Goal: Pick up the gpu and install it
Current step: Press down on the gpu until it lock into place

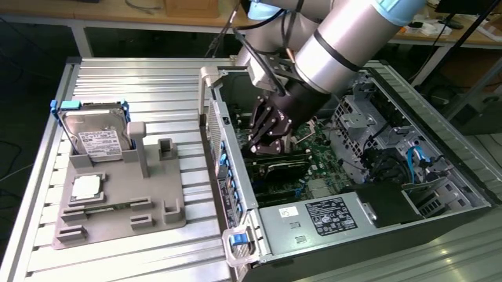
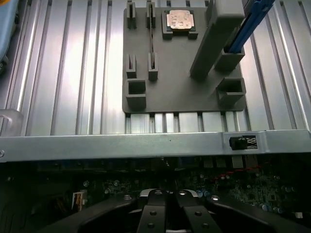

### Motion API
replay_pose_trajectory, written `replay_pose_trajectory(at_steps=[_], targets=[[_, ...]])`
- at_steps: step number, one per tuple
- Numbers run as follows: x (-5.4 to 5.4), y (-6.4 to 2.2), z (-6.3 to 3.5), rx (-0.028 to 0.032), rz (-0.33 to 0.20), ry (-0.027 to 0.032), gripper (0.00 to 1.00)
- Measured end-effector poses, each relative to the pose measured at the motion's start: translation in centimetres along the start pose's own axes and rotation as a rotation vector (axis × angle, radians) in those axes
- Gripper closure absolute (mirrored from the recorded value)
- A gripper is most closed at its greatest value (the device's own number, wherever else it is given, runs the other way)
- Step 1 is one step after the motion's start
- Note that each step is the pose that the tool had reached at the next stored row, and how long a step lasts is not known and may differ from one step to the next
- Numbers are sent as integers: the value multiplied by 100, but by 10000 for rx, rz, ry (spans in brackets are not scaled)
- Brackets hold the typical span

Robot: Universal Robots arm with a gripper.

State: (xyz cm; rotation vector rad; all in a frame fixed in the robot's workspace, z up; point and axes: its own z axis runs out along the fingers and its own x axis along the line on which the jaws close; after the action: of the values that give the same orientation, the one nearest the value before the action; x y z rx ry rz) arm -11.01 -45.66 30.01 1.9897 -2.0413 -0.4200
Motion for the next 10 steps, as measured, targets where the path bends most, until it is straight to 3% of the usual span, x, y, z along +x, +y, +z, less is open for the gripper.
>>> replay_pose_trajectory(at_steps=[4,8,10], targets=[[-1,-58,-11,-446,8,1,89],[-2,-83,-16,-1025,19,-2,89],[-3,-119,-25,-1167,23,-1,89]])
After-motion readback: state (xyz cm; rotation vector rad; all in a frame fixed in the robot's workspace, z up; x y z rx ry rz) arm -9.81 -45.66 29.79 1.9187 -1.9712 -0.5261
